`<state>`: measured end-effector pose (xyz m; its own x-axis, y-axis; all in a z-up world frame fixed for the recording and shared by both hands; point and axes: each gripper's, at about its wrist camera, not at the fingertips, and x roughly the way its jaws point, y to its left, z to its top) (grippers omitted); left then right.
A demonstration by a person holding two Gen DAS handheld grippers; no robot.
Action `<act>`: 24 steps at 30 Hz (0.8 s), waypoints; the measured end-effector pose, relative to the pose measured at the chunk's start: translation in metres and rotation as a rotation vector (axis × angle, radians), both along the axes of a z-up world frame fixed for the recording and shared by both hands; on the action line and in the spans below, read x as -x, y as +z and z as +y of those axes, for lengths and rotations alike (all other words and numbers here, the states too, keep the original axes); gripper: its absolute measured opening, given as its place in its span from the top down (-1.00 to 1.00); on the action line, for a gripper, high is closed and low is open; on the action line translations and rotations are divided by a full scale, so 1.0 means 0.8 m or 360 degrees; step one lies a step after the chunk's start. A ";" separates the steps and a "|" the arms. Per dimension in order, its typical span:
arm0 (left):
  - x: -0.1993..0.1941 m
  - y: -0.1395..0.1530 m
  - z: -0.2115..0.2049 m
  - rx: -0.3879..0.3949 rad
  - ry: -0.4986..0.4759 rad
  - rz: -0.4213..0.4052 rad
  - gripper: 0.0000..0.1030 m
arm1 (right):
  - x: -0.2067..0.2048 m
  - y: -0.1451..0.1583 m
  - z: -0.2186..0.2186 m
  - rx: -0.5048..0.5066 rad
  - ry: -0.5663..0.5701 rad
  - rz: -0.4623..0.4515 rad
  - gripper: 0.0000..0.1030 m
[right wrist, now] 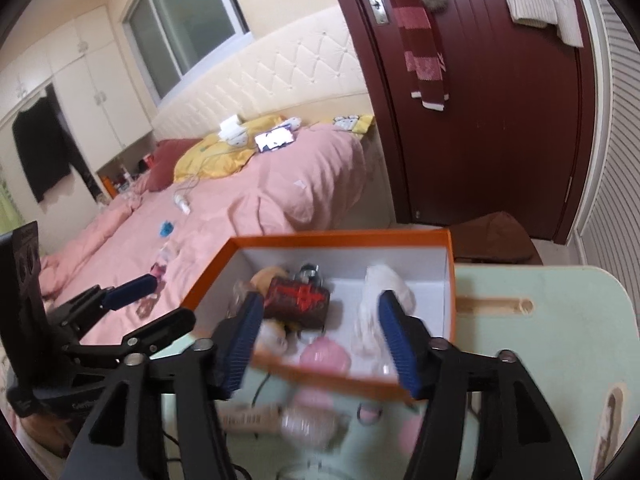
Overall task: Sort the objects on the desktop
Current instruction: 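Withdraw both tools from the box toward the white tube and bubble-wrapped ball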
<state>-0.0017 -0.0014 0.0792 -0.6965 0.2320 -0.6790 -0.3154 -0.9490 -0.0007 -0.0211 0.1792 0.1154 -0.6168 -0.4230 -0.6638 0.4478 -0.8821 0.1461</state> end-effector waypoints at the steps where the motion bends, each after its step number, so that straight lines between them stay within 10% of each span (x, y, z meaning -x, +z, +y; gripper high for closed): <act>1: -0.007 -0.004 -0.003 -0.0004 0.0008 -0.0033 -0.53 | -0.009 -0.004 0.002 -0.0022 0.0007 -0.0015 -0.30; 12: -0.057 -0.080 -0.034 -0.0130 0.0230 -0.0447 -0.53 | -0.069 -0.080 0.024 -0.0256 -0.0037 -0.0291 -0.32; 17: -0.065 -0.095 -0.023 0.0084 0.0266 -0.0312 -0.79 | -0.079 -0.088 0.026 -0.0333 -0.0107 -0.0231 -0.62; 24: -0.063 -0.103 -0.027 0.0057 0.0277 -0.0319 -0.99 | -0.085 -0.103 0.008 -0.0556 -0.0129 -0.0133 -0.79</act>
<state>0.0487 -0.0227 -0.0029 -0.5748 0.0940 -0.8129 -0.1443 -0.9895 -0.0124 0.0472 0.1860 0.0334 -0.5765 -0.1141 -0.8091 0.3738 -0.9173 -0.1369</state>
